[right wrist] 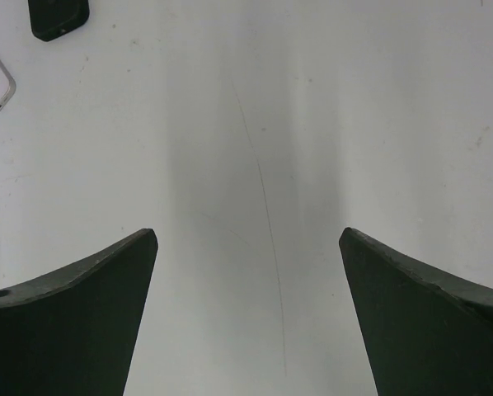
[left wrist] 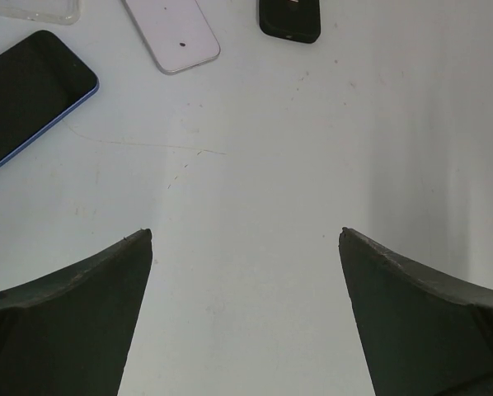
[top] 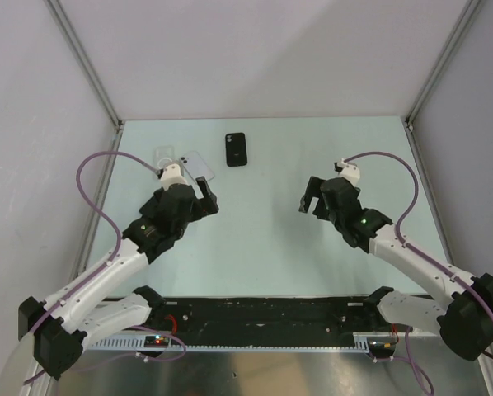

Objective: Put the phone into the phone case

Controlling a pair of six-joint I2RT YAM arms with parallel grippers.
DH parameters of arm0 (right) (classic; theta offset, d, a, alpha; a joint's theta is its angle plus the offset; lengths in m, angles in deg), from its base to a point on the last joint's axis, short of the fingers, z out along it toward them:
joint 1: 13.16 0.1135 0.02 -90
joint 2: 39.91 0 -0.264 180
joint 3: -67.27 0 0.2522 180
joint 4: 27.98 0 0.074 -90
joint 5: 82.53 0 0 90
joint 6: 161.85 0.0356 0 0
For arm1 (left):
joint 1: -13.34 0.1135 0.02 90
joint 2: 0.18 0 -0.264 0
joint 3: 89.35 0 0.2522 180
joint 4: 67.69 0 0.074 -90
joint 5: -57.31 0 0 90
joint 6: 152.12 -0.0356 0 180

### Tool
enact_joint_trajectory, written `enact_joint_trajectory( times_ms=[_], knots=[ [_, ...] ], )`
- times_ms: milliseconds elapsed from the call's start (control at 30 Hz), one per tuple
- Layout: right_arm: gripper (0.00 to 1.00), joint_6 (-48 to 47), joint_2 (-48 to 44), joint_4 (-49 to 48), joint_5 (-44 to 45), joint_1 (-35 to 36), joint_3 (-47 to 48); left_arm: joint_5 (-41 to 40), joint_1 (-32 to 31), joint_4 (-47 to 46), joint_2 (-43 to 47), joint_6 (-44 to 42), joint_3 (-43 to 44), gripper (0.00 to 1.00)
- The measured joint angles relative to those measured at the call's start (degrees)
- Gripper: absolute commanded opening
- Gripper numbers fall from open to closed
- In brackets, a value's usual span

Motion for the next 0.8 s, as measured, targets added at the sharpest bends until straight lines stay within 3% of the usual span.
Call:
enact_joint_trajectory(
  times_ms=[467,800],
  knots=[
    [1.00,-1.4,6.7,-0.3,-2.0,-0.2,4.9,0.9,0.6,3.3,3.2,-1.4,1.4,0.98],
    [1.00,-7.1,29.5,-3.3,-5.3,-1.7,25.6,5.0,5.6,7.0,2.1,-1.4,3.5,0.98]
  ],
)
